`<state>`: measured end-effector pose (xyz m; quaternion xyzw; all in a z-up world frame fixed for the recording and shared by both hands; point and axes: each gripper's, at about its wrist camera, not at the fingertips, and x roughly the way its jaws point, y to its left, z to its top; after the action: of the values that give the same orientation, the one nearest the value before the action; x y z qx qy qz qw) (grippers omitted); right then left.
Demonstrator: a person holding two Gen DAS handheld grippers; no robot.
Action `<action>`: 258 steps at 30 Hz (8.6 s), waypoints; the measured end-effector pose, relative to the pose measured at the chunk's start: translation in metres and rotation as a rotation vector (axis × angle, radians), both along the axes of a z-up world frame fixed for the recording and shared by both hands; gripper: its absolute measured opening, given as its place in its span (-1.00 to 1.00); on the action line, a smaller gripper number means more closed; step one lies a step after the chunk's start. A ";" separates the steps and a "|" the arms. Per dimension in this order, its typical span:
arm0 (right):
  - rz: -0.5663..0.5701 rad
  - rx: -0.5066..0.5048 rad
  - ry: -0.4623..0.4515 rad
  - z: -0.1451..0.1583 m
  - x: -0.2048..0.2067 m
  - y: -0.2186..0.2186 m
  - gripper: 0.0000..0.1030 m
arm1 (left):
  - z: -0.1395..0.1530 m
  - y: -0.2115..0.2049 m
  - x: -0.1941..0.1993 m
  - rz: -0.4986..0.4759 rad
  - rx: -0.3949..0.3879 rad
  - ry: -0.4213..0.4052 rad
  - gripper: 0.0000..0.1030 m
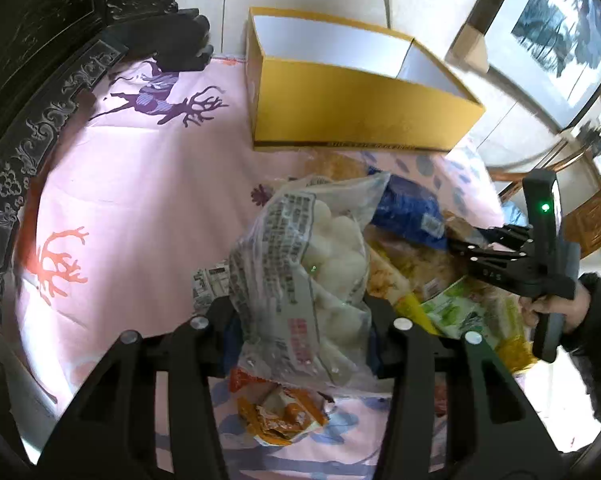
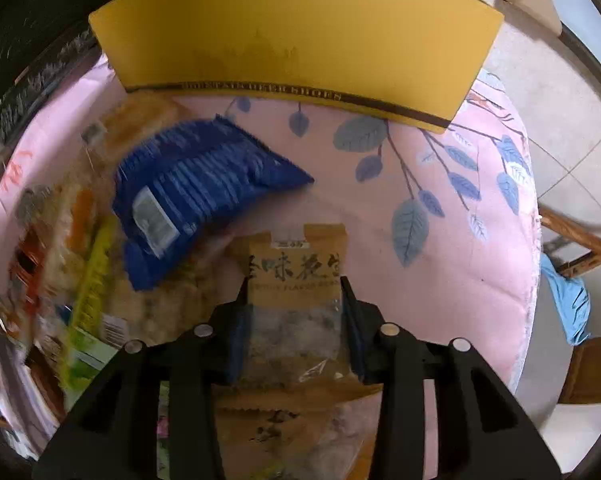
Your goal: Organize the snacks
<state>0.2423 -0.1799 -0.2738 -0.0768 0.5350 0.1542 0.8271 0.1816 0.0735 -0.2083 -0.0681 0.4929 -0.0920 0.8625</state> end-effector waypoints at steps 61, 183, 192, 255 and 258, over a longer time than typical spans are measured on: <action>-0.269 0.127 0.070 0.006 0.064 0.051 0.97 | -0.073 0.046 0.043 0.258 0.180 0.219 0.96; -0.089 0.146 -0.436 0.205 0.166 0.016 0.97 | 0.117 -0.048 0.202 0.129 0.303 -0.276 0.96; 0.021 0.248 -0.075 0.093 0.082 0.059 0.97 | -0.009 0.018 0.095 0.315 0.320 0.015 0.96; -0.303 0.452 -0.205 0.181 0.008 -0.035 0.06 | 0.102 -0.047 0.060 0.027 0.084 -0.099 -0.45; -0.291 0.481 -0.244 0.199 0.008 -0.034 0.06 | 0.119 -0.045 0.055 0.024 0.078 -0.138 -0.45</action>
<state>0.2506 -0.2136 -0.0744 0.1809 0.3854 0.1458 0.8930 0.2370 0.0289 -0.0893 -0.0336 0.4348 -0.0670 0.8974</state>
